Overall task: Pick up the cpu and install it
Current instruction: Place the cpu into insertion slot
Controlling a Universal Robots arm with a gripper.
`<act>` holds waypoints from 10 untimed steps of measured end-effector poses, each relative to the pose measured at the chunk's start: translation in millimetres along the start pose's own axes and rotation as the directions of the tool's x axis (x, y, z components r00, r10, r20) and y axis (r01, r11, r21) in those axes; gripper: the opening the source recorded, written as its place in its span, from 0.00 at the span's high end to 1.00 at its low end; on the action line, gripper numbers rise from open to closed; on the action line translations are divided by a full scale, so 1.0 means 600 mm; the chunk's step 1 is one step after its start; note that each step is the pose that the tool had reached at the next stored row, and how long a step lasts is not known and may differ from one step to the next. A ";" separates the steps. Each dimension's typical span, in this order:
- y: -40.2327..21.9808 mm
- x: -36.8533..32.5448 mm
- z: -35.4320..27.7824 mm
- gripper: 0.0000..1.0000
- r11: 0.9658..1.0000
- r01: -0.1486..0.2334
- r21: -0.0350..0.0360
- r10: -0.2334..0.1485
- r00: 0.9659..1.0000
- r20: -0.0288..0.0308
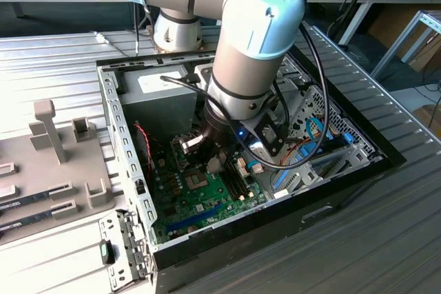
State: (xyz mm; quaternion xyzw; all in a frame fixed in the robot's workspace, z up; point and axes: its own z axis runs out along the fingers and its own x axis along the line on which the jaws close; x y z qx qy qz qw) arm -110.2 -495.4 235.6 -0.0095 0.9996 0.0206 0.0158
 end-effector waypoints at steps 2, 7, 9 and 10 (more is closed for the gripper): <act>0.000 0.001 0.001 0.53 1.000 0.000 0.000 0.000 1.000 0.000; 0.000 0.008 0.003 0.53 1.000 0.000 0.000 0.000 1.000 0.000; 0.000 0.013 0.005 0.53 1.000 0.000 0.000 0.000 1.000 0.000; 0.000 0.014 0.005 0.53 1.000 0.000 0.000 0.000 1.000 0.000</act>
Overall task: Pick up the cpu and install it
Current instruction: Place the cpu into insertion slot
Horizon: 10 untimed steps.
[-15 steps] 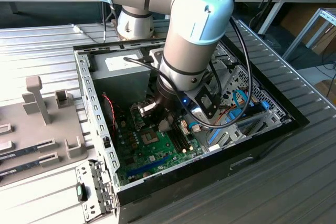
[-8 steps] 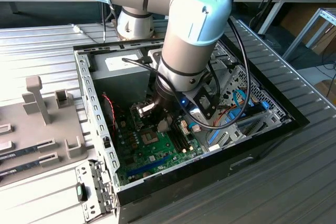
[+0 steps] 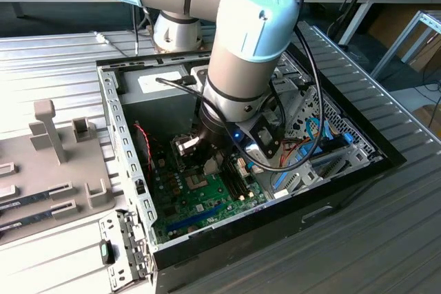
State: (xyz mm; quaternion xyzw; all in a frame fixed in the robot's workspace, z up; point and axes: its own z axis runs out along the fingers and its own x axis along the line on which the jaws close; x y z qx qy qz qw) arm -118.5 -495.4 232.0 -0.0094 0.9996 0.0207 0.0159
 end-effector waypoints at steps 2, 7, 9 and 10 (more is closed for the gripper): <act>0.000 0.003 0.007 0.53 1.000 0.000 0.000 0.000 1.000 0.000; 0.000 0.018 0.022 0.53 1.000 0.006 0.000 -0.006 1.000 0.000; 0.000 0.022 0.033 0.53 1.000 0.006 0.000 -0.006 1.000 0.000; -0.001 0.024 0.035 0.53 1.000 0.006 0.000 -0.006 1.000 0.000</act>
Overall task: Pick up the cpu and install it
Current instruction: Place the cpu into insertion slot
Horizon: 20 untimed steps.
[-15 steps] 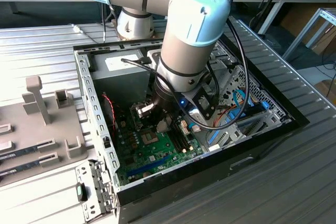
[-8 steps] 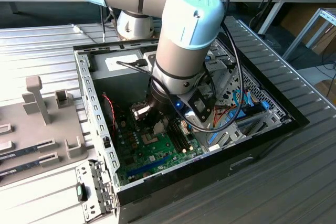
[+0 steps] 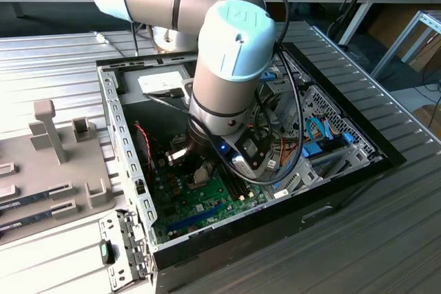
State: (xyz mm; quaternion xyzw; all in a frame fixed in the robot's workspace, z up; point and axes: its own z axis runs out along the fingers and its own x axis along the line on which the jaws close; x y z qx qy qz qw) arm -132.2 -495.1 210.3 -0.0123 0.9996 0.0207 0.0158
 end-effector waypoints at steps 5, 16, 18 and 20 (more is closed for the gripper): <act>0.000 0.005 0.006 0.53 1.000 -0.021 0.001 0.021 1.000 0.001; 0.000 0.008 0.014 0.53 1.000 -0.032 0.002 0.032 1.000 0.001; 0.000 0.009 0.016 0.53 1.000 -0.028 0.002 0.028 1.000 0.001; -0.001 0.009 0.019 0.53 1.000 -0.028 0.002 0.028 1.000 0.001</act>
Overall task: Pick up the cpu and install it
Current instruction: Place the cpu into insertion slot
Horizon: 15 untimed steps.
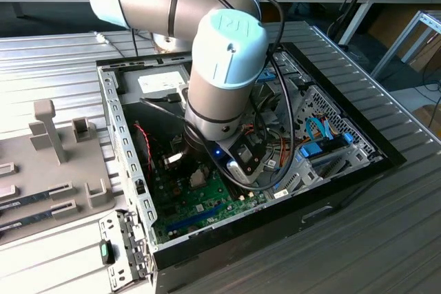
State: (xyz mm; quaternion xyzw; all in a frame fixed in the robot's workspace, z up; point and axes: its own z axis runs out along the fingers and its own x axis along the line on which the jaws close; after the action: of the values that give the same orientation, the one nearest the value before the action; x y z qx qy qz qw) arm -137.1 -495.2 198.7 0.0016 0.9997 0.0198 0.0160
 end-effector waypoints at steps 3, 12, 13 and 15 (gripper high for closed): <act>0.000 0.000 0.002 0.53 1.000 0.000 0.000 0.000 1.000 0.000; 0.000 0.000 0.003 0.45 1.000 0.000 0.000 0.000 1.000 0.000; 0.000 0.000 0.003 0.45 1.000 0.000 0.000 0.000 1.000 0.000; 0.000 0.000 -0.003 0.45 1.000 0.000 -0.001 0.000 1.000 0.001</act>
State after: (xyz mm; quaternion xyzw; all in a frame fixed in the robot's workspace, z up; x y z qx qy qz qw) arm -137.3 -495.0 200.5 0.0017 0.9996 0.0204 0.0168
